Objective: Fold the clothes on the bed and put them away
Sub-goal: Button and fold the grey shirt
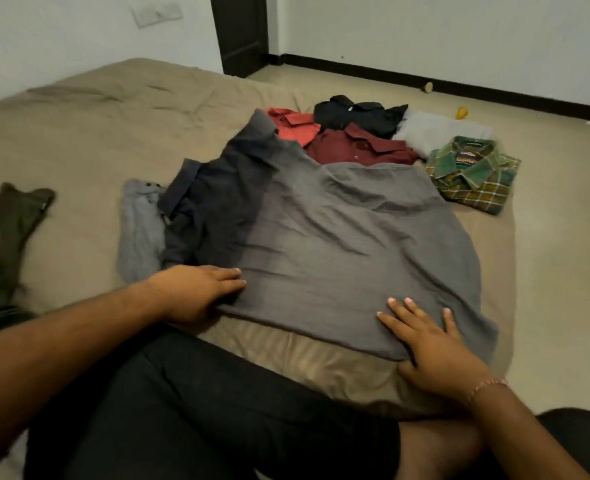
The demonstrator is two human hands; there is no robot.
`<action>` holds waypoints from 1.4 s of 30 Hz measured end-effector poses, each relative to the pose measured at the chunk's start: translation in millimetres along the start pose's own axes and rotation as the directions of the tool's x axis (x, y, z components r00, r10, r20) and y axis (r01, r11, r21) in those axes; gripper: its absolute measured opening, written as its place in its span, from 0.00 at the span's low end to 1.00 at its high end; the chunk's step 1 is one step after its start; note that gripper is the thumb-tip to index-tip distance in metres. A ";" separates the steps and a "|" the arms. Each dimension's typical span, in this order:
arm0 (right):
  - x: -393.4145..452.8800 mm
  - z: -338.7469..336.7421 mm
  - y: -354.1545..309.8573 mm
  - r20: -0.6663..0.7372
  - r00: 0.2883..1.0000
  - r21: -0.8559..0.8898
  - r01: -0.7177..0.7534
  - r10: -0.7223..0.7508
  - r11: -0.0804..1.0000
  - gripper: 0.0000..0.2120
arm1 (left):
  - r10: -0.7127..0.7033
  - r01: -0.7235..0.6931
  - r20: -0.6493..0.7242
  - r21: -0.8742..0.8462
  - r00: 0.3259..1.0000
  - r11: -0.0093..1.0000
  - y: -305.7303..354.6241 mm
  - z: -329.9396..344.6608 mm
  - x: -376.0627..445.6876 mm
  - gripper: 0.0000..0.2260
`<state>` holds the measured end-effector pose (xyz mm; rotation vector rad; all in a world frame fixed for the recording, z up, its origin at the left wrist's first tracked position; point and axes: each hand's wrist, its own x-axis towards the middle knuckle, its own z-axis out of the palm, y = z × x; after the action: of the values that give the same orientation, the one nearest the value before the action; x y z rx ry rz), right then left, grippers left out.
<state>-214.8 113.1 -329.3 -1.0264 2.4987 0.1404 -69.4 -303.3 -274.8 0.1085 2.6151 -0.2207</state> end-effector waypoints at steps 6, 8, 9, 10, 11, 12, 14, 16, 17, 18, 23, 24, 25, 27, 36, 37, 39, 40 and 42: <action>1.9 -0.5 12.5 -0.110 0.969 0.121 -0.208 0.221 0.971 0.41 | -0.253 0.251 -0.008 -0.112 0.967 0.962 -67.8 7.5 -29.7 0.14; 0.3 -4.0 21.3 -0.174 0.957 0.249 -0.186 0.233 0.951 0.36 | -0.243 0.242 0.024 -0.217 0.970 0.946 -79.3 7.4 -34.1 0.11; -2.0 -6.9 26.1 -0.237 0.942 0.312 -0.157 0.237 0.937 0.33 | -0.219 0.217 0.026 -0.291 0.975 0.932 -83.9 5.8 -35.3 0.11; -3.5 -11.5 32.5 -0.306 0.916 0.361 -0.142 0.261 0.922 0.29 | -0.196 0.190 0.019 -0.360 0.980 0.914 -88.6 2.4 -36.5 0.12; -5.7 -18.0 38.9 -0.341 0.890 0.387 -0.160 0.302 0.908 0.26 | -0.182 0.170 0.010 -0.416 0.983 0.894 -93.4 -1.9 -37.1 0.12; -5.3 -25.8 46.0 -0.350 0.875 0.393 -0.186 0.334 0.900 0.23 | -0.181 0.158 -0.006 -0.466 0.983 0.870 -98.7 -7.7 -37.3 0.10; -1.3 -43.5 59.1 -0.385 0.859 0.374 -0.189 0.337 0.908 0.21 | -0.195 0.132 -0.060 -0.543 0.979 0.829 -109.0 -22.5 -34.7 0.08; 13.3 -68.5 65.7 -0.403 0.848 0.352 -0.205 0.346 0.913 0.19 | -0.215 0.106 -0.131 -0.563 0.968 0.819 -121.9 -39.7 -22.2 0.08; 24.3 -82.2 68.3 -0.401 0.841 0.360 -0.220 0.363 0.907 0.18 | -0.225 0.095 -0.167 -0.562 0.960 0.821 -127.2 -49.0 -12.2 0.06; 37.4 -93.9 70.7 -0.389 0.839 0.373 -0.235 0.381 0.898 0.16 | -0.240 0.088 -0.202 -0.564 0.950 0.821 -131.4 -57.5 -1.6 0.05; 90.0 -121.3 75.0 -0.530 0.741 0.292 -0.298 0.413 0.909 0.25 | -0.509 0.395 -0.303 -0.366 0.805 0.842 -134.7 -69.0 61.5 0.15; 91.9 -116.9 67.0 -0.638 0.693 0.233 -0.241 0.335 0.942 0.32 | -0.501 0.425 -0.421 -0.268 0.756 0.865 -122.2 -65.8 69.7 0.18; 92.3 -110.2 56.0 -0.719 0.659 0.183 -0.126 0.220 0.975 0.36 | -0.422 0.357 -0.548 -0.228 0.722 0.906 -105.7 -60.8 79.6 0.20; 87.3 -90.6 24.6 -0.719 0.692 0.057 0.153 -0.066 0.987 0.38 | -0.147 0.056 -0.673 -0.156 0.725 0.986 -55.1 -43.7 85.1 0.25; 110.1 -50.1 56.9 -0.133 0.991 -0.021 0.001 -0.003 1.000 0.39 | -0.202 0.140 -0.325 -0.204 0.924 0.969 -59.1 19.0 95.7 0.37; 108.4 -52.3 65.9 -0.101 0.995 -0.043 -0.009 0.004 0.999 0.38 | -0.179 0.125 -0.309 -0.187 0.934 0.974 -66.6 19.2 93.3 0.37; 106.0 -58.7 80.1 -0.041 0.999 -0.060 -0.002 -0.001 0.998 0.38 | -0.159 0.116 -0.297 -0.160 0.942 0.980 -78.8 18.9 86.1 0.36; 104.5 -62.3 86.1 -0.010 1.000 -0.062 0.005 -0.006 0.998 0.40 | -0.185 0.141 -0.303 -0.162 0.935 0.977 -85.5 19.8 82.5 0.35; 105.0 -67.7 101.6 0.034 0.999 -0.040 0.007 -0.005 0.999 0.44 | -0.264 0.219 -0.335 -0.167 0.904 0.961 -101.5 23.2 77.2 0.32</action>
<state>-375.0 101.4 -320.2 -1.0388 2.4714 0.2052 -137.1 -404.5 -319.2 -0.2471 2.9942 -0.1302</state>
